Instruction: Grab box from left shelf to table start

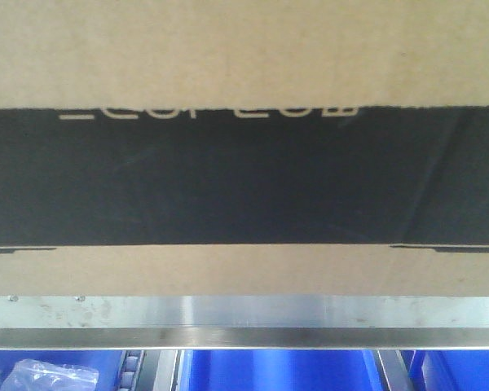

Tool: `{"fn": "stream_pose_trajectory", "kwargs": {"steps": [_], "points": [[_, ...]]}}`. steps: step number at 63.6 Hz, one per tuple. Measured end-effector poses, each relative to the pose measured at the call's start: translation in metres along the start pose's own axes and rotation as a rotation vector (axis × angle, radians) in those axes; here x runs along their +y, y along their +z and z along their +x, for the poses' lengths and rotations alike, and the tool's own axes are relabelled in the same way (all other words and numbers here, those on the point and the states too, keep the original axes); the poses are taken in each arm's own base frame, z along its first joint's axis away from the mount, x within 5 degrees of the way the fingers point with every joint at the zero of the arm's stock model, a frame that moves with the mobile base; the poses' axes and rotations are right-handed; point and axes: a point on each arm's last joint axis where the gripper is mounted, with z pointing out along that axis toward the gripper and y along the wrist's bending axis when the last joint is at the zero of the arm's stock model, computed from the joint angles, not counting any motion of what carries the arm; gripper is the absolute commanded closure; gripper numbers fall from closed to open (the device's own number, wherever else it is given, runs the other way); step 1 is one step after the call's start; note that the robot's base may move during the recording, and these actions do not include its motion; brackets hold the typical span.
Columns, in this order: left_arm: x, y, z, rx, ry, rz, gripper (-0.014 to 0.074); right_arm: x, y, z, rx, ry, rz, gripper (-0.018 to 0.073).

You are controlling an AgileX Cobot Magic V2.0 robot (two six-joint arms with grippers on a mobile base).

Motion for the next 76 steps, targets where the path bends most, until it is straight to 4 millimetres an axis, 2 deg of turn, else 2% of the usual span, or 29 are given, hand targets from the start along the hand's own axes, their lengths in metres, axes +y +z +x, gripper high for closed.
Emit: {"fn": "stream_pose_trajectory", "kwargs": {"steps": [76], "points": [[0.0011, -0.0005, 0.0, -0.004, 0.004, -0.011, 0.0608, 0.0003, 0.0, 0.0, 0.0, 0.003, -0.003, 0.0503]]}}
